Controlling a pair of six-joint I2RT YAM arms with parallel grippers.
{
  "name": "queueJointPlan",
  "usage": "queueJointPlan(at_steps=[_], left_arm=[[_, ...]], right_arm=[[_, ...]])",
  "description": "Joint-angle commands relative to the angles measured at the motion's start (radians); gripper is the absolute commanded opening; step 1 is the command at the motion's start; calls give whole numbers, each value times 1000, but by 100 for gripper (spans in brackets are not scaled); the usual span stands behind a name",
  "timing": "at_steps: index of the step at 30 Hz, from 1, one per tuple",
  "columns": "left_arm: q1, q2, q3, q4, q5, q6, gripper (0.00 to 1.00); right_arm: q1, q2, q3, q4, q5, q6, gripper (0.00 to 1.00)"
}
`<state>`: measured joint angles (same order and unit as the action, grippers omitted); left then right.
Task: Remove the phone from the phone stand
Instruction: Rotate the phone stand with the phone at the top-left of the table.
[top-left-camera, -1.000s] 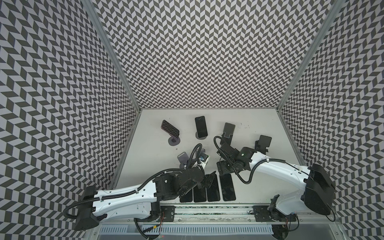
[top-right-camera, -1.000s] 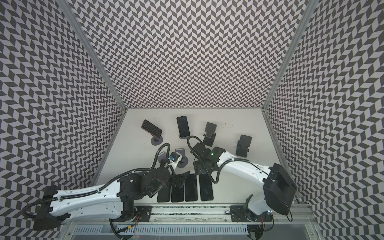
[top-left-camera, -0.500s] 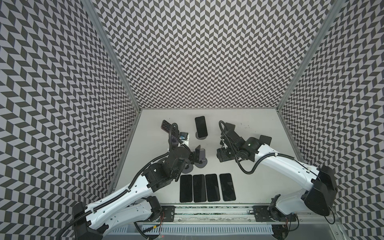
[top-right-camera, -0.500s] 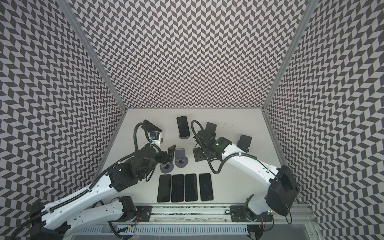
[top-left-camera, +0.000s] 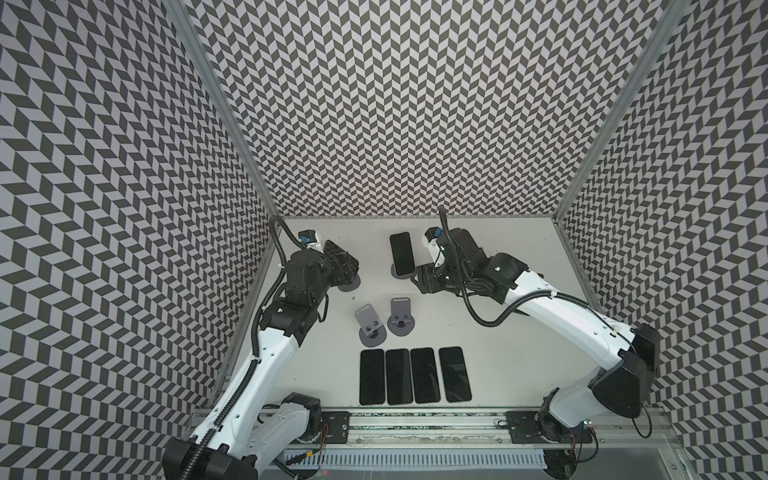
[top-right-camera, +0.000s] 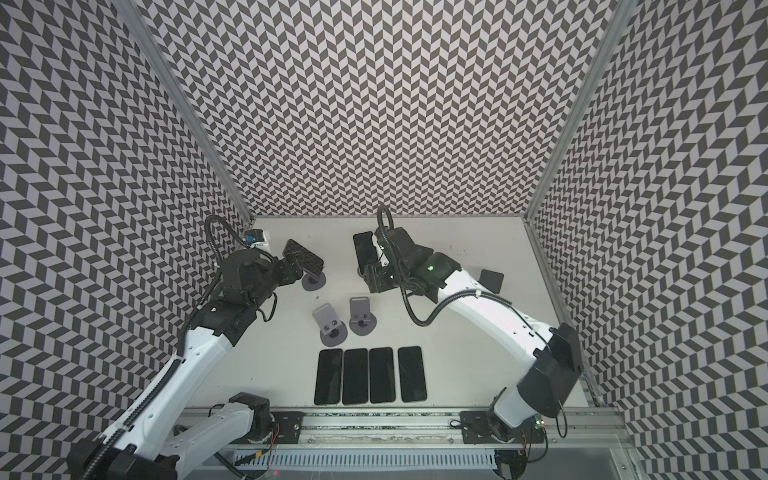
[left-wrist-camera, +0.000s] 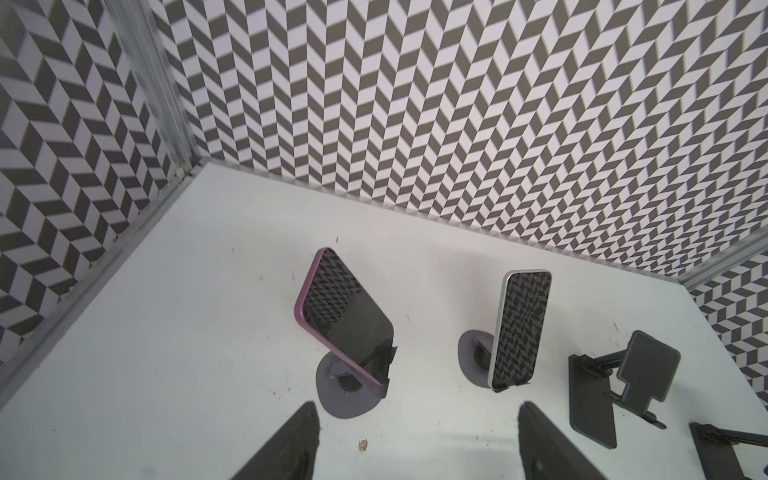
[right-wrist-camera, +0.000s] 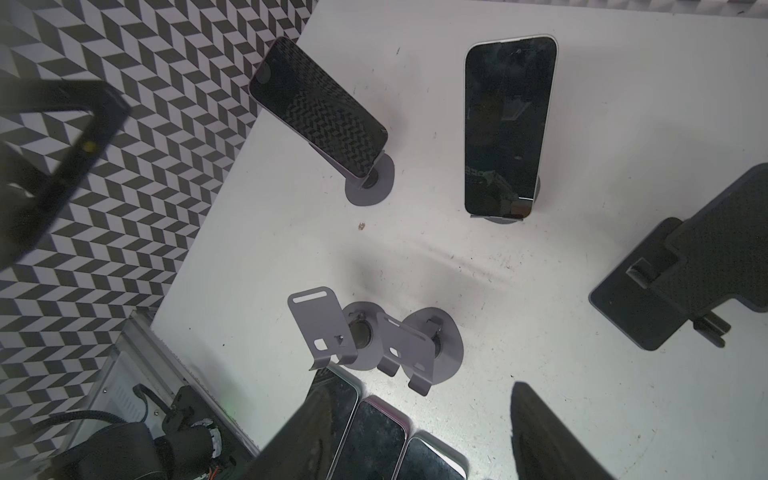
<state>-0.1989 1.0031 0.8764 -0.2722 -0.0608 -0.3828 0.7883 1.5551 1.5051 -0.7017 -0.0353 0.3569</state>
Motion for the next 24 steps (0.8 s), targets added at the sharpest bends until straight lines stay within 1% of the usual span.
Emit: queueJointPlan(at_steps=[1, 3, 5, 10, 13, 14, 17, 18, 21, 23, 24], left_arm=[[73, 20, -50, 102, 151, -51, 72], [103, 37, -85, 149, 175, -54, 70], [105, 52, -114, 183, 167, -46, 68], [117, 77, -204, 250, 177, -57, 69], [138, 81, -270, 310, 215, -47, 67], [149, 88, -293, 342, 236, -44, 64], [179, 124, -344, 441, 308, -23, 49], [188, 136, -356, 462, 327, -15, 46], [201, 163, -372, 495, 339, 40, 45], [213, 174, -396, 538, 355, 64, 38], [222, 181, -410, 565, 359, 65, 38]], right_arm=[[-3, 4, 33, 73, -46, -31, 66], [-3, 14, 54, 67, -59, -32, 66], [-3, 24, 67, 60, -76, -37, 66], [-3, 31, 71, 57, -103, -47, 66], [-3, 37, 85, 52, -115, -56, 65], [-3, 40, 93, 50, -117, -60, 65], [-3, 47, 104, 59, -123, -79, 65], [-3, 49, 106, 62, -125, -81, 65], [-3, 60, 115, 59, -137, -83, 65], [-4, 62, 118, 57, -147, -83, 65], [-3, 62, 117, 58, -152, -84, 65]])
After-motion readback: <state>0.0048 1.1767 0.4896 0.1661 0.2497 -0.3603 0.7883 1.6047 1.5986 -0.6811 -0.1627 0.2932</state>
